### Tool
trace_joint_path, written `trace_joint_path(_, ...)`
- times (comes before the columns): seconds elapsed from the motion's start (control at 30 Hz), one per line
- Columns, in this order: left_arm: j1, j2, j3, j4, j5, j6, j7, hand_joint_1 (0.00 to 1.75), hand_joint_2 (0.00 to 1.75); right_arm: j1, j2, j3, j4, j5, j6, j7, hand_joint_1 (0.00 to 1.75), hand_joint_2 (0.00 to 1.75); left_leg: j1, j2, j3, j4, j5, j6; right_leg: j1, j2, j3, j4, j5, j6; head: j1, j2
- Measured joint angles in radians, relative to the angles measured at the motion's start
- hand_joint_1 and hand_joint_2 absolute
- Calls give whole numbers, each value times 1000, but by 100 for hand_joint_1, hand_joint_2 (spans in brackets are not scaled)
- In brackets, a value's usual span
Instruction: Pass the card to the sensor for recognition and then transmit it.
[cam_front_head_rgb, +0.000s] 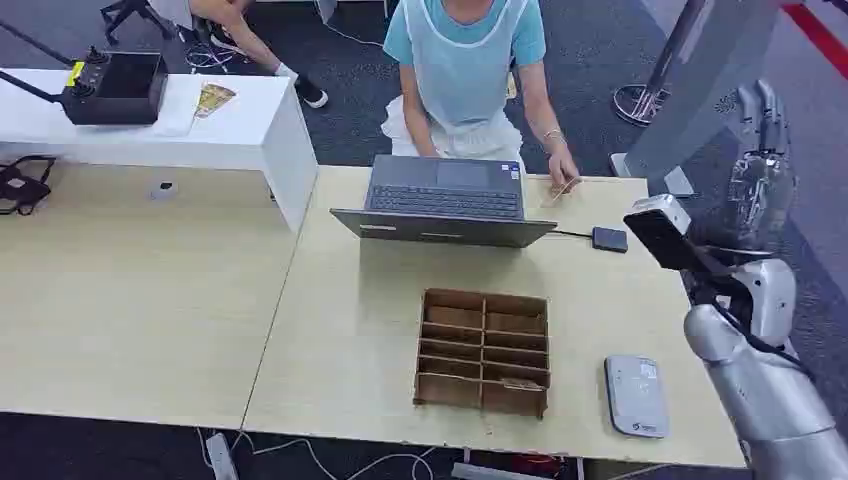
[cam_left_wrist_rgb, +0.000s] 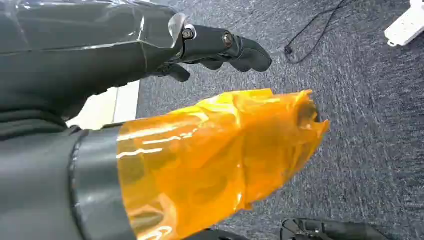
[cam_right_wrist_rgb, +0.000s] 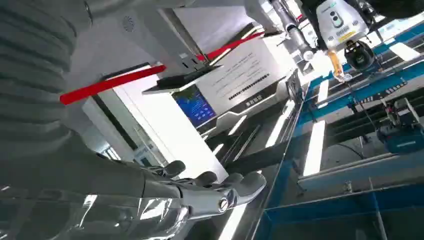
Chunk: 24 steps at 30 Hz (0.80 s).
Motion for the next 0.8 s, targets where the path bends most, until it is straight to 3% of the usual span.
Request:
trace_joint_path(0.07,0,0,-1,0,0,0,-1,0,0,-8,-4,6,8,3,1,2,0,175,0,0,-1,0,0,0,0,0,0,0,0,0,0,0)
trace_joint_path(0.2,-1,3,-19,0,0,-3,-18,0,0,-143,-4,61,114,145,66,94,0,175,0,3,-3,0,0,0,-1,2,-3,1,1,-1,0,0)
trace_joint_path(0.27,-3,3,-30,0,0,-4,-36,0,0,-252,1,112,223,198,108,111,0,175,0,2,-2,0,2,0,-1,2,-3,1,2,0,0,0)
trace_joint_path(0.43,-3,3,-51,0,0,-15,-66,0,0,-435,65,223,536,260,114,126,0,175,0,-1,-3,0,4,0,0,-1,-2,1,3,-1,0,0)
trace_joint_path(0.63,-3,2,-66,0,0,-23,-74,0,0,-516,141,290,761,251,150,136,0,175,0,-1,-4,0,4,0,0,-1,-4,1,3,-1,0,0)
trace_joint_path(0.8,-3,1,-68,0,0,-28,-76,0,0,-541,186,312,855,242,167,140,0,175,0,-2,-5,0,4,0,0,-2,-5,1,3,-1,0,0)
